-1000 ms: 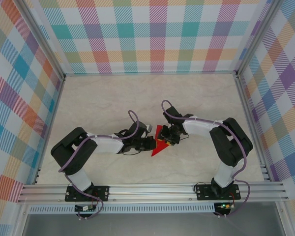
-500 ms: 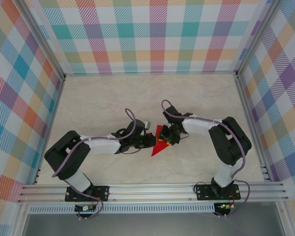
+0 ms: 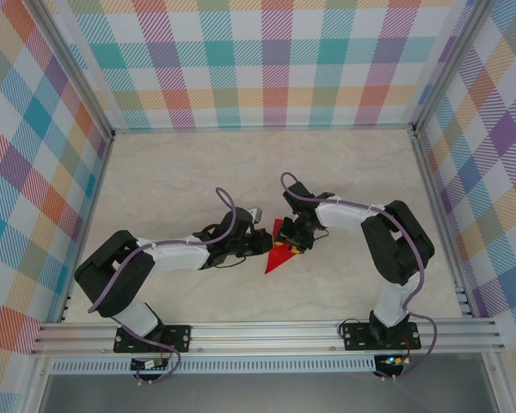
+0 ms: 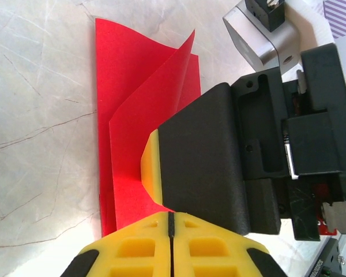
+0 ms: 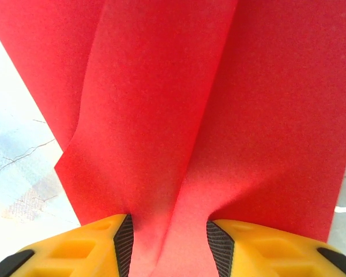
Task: Fold a paper plane with a square sheet of paper (pick it up from the middle)
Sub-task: Fourth fold the wing at the center of the table.
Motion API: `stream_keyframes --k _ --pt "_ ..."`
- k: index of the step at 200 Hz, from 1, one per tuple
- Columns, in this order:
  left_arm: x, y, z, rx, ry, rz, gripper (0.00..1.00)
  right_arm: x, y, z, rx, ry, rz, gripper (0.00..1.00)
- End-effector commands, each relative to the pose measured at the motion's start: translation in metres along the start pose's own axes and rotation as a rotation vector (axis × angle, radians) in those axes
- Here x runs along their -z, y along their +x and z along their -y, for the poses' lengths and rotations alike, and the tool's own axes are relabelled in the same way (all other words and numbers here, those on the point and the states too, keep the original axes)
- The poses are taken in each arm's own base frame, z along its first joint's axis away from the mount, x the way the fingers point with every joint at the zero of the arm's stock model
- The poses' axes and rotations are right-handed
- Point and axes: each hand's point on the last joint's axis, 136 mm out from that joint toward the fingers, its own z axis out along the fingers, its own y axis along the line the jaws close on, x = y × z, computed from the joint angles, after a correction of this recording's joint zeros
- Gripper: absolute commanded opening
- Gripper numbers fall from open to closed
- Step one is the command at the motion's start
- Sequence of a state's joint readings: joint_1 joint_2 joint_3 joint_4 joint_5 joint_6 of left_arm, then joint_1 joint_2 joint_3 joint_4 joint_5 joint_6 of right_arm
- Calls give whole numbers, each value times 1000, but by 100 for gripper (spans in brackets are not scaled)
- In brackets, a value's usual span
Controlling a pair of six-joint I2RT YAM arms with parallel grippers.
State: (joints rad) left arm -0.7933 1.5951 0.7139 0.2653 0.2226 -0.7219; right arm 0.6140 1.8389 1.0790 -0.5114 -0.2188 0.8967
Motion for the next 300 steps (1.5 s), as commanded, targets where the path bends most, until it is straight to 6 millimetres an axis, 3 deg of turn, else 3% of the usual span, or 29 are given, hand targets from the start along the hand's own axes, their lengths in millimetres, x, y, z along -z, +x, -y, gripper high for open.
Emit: stream_keyframes --k 1,152,300 --pt "-2 3 -6 11 -6 1 6 -44 12 65 -25 222 -63 45" --pt "-20 14 -17 41 -9 -52 2 -65 20 76 5 241 -143 44" --pt "-29 23 -31 54 -60 -87 1 -70 22 82 -12 264 -154 43"
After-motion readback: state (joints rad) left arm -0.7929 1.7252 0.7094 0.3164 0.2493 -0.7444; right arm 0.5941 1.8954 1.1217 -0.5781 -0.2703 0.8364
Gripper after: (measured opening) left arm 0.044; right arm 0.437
